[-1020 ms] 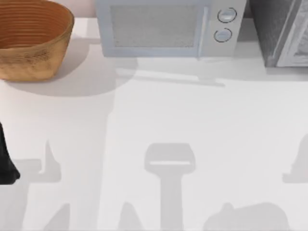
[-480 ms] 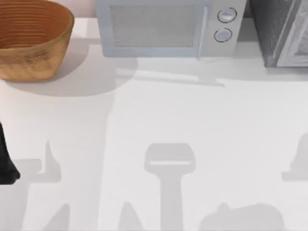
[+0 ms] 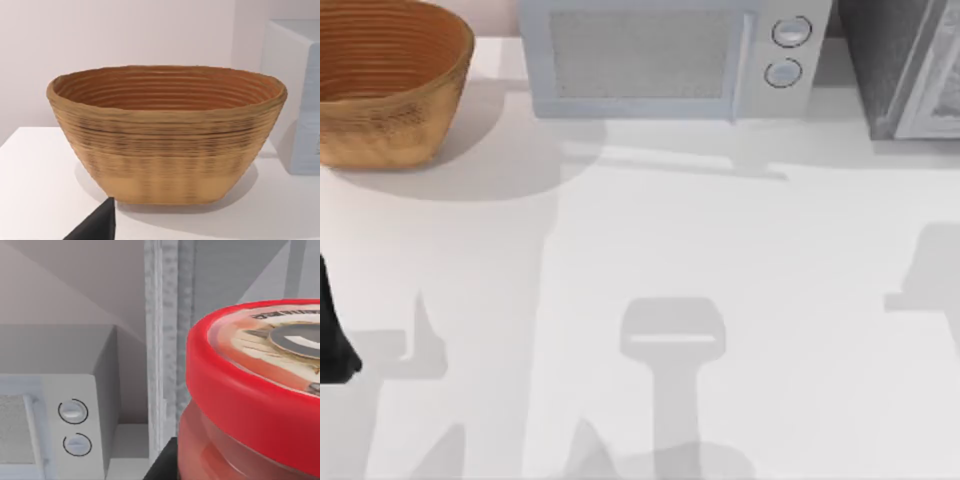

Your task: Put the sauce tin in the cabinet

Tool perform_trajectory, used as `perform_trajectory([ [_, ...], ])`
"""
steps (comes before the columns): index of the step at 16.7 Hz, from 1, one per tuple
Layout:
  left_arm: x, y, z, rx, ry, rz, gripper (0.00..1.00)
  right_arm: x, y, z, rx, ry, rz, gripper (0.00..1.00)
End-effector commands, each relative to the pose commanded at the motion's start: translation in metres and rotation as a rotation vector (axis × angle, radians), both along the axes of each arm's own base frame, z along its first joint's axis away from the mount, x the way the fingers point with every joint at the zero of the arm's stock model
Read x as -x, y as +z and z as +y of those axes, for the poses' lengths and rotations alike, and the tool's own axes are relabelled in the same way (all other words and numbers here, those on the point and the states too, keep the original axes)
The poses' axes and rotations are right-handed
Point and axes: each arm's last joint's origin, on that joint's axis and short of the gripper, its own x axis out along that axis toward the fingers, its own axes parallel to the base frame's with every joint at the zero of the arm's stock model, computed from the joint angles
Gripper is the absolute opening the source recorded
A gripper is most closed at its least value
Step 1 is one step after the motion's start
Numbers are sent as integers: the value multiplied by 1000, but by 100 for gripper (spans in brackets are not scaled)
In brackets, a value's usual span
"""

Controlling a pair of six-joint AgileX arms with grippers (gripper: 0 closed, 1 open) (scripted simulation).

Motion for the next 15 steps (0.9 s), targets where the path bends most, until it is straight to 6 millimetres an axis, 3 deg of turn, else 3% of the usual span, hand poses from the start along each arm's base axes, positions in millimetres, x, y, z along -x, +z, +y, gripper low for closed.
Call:
perform_trajectory([
  [7,0,0,0,0,0,0,100,-22,97,5,17,-28,-44,0],
  [15,0,0,0,0,0,0,100,-73,174,20,15,-20,-9,0],
])
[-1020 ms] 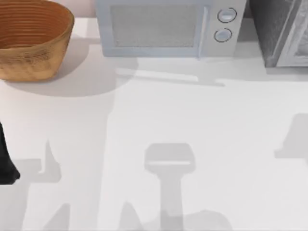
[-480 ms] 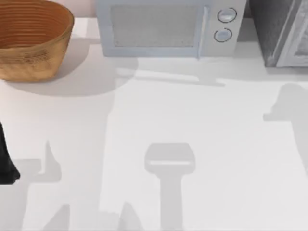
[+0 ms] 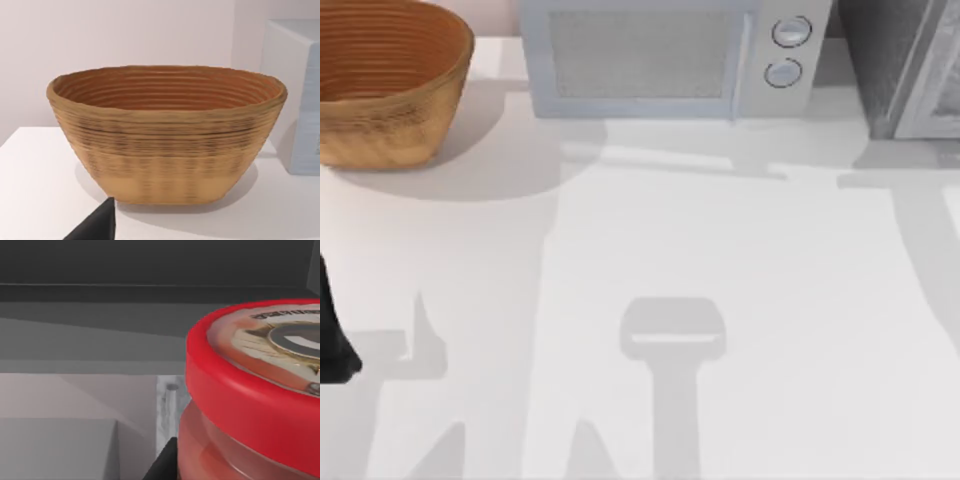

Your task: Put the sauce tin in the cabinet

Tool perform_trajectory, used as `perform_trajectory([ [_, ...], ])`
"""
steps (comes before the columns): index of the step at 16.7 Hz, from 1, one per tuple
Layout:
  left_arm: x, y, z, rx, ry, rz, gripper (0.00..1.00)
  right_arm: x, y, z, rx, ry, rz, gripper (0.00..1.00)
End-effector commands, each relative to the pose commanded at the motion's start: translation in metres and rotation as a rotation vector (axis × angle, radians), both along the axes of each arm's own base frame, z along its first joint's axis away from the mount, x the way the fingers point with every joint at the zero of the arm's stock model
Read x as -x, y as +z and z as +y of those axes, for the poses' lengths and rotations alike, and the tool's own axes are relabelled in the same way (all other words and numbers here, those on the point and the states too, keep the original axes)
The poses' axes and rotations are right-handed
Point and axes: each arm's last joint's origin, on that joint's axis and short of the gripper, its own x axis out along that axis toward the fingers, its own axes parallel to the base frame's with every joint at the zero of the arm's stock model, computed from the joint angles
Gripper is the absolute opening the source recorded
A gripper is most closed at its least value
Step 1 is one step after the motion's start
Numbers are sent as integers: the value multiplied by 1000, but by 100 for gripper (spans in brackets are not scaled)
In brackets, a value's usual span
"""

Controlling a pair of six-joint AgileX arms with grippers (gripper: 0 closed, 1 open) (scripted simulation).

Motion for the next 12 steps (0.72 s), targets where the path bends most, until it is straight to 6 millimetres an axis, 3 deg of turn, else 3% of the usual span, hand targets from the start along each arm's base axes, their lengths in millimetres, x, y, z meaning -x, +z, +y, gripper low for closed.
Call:
perform_trajectory([
  [6,0,0,0,0,0,0,100,-42,52,16,-6,4,-16,0],
  [12,0,0,0,0,0,0,100,-57,63,22,-10,6,-16,0],
])
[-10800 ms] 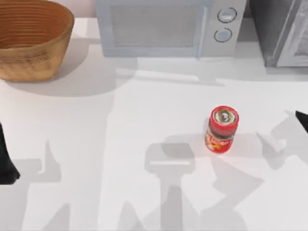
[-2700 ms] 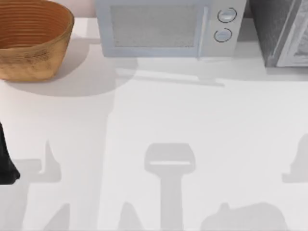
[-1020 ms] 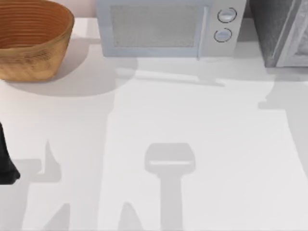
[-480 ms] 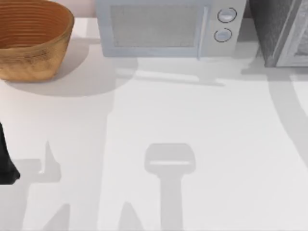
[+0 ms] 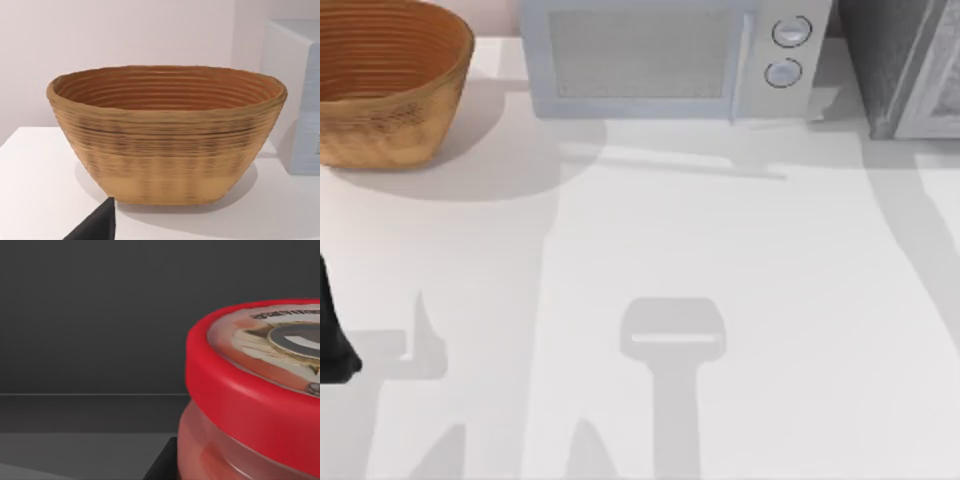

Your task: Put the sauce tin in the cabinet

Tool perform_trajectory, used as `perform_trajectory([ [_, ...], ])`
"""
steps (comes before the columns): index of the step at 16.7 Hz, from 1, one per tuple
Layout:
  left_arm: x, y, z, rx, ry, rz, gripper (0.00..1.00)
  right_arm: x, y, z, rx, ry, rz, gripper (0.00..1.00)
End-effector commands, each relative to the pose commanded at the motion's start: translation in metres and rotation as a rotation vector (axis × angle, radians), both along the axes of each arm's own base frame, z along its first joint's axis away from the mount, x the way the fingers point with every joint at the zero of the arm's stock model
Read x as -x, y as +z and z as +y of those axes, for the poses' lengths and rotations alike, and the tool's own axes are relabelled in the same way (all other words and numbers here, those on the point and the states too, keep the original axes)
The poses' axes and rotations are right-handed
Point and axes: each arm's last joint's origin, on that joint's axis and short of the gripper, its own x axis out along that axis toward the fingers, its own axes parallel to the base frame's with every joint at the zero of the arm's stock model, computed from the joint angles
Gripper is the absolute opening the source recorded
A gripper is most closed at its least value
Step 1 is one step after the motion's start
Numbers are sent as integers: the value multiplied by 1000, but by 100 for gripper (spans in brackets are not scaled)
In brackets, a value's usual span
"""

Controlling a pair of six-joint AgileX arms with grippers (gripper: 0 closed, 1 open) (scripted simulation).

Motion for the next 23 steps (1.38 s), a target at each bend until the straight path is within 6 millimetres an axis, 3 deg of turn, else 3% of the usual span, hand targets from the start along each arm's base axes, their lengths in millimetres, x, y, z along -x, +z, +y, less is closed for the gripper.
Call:
perform_trajectory([
  [6,0,0,0,0,0,0,100,-9,0,0,-2,0,3,0],
  [15,0,0,0,0,0,0,100,-76,0,1,1,-6,-3,0],
  [23,0,0,0,0,0,0,100,-140,-19,0,1,-4,12,0],
])
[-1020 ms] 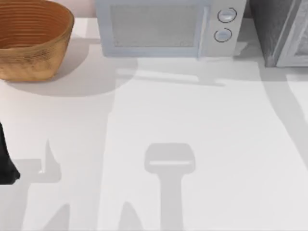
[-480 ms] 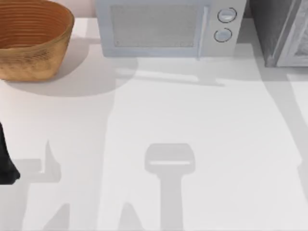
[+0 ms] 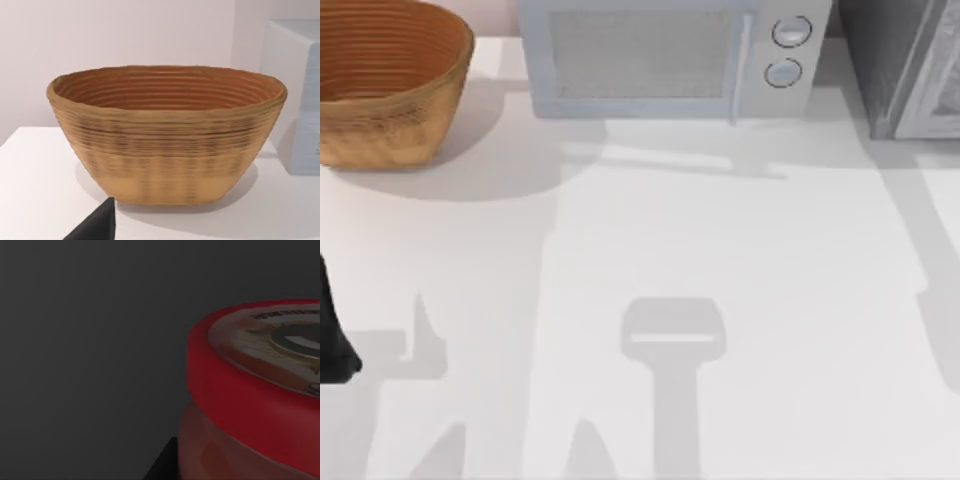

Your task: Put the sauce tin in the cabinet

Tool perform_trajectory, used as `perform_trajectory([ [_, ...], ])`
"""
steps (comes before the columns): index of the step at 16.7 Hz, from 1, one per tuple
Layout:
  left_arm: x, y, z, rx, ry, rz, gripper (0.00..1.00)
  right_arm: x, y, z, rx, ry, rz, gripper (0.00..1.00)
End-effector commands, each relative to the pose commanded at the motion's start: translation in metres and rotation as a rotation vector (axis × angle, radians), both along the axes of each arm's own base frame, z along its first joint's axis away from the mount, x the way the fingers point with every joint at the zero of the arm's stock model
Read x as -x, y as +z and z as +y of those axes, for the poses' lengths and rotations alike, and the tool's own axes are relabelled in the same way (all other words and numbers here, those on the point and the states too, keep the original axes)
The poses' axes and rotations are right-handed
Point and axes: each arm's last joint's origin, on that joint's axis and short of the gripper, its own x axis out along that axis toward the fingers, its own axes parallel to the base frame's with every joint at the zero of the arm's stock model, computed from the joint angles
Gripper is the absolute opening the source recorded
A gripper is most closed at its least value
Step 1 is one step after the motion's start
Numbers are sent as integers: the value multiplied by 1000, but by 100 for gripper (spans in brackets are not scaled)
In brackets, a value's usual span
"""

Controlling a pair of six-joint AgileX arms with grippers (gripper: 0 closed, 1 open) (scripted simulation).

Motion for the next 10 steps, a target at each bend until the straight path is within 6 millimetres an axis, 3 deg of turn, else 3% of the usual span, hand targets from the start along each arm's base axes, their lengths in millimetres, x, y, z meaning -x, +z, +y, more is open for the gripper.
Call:
perform_trajectory([
  [6,0,0,0,0,0,0,100,-9,-1,-2,-2,1,-12,0],
  [10,0,0,0,0,0,0,100,-9,-1,-2,-2,1,-12,30],
])
